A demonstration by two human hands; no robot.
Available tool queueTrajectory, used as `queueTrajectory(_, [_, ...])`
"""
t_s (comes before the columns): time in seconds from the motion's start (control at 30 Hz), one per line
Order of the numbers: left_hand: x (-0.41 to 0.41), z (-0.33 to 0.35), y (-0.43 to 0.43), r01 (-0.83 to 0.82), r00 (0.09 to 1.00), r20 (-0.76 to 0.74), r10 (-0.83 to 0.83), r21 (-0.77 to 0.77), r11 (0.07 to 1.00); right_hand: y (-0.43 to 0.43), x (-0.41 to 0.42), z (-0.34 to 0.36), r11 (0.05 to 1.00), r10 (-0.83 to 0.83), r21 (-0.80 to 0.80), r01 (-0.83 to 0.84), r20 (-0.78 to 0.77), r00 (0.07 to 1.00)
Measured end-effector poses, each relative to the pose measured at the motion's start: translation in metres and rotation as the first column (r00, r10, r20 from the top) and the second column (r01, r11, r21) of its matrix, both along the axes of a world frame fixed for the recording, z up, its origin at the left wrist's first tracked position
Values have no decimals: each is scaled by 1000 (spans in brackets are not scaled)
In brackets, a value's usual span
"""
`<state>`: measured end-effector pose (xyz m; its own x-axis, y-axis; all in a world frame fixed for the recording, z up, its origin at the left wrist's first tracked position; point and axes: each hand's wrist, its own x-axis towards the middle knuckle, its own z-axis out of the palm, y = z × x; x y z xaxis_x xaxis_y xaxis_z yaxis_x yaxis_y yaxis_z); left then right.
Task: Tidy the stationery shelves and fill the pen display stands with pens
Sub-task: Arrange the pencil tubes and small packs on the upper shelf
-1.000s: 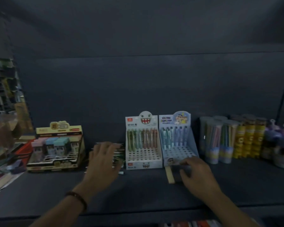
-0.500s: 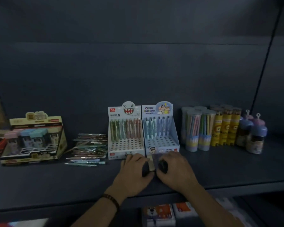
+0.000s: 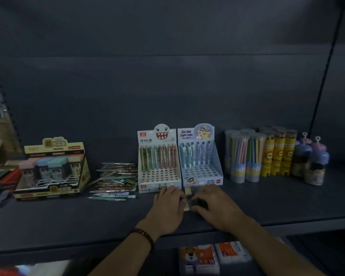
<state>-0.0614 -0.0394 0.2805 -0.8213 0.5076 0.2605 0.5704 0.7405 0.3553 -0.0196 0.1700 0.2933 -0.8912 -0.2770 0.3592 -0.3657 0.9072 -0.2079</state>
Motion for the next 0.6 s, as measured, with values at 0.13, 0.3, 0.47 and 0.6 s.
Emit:
queueTrajectory(0.13, [0,4,-7,19,996,89,-32,146,989,-5,-4,9,991,45,127,-47,14,999])
queueTrajectory(0.3, [-4,9,-32,31,972,220,-85,235,972,-14,-14,18,988,101,108,-108,69,993])
queueTrajectory(0.47, [-3,13,-66,-88,982,188,-19,542,836,-62,-23,36,977,169,-127,-171,-25,985])
queueTrajectory(0.6, [-5,19,-106,-180,952,299,-74,734,655,-116,-35,48,880,187,-437,-185,-38,982])
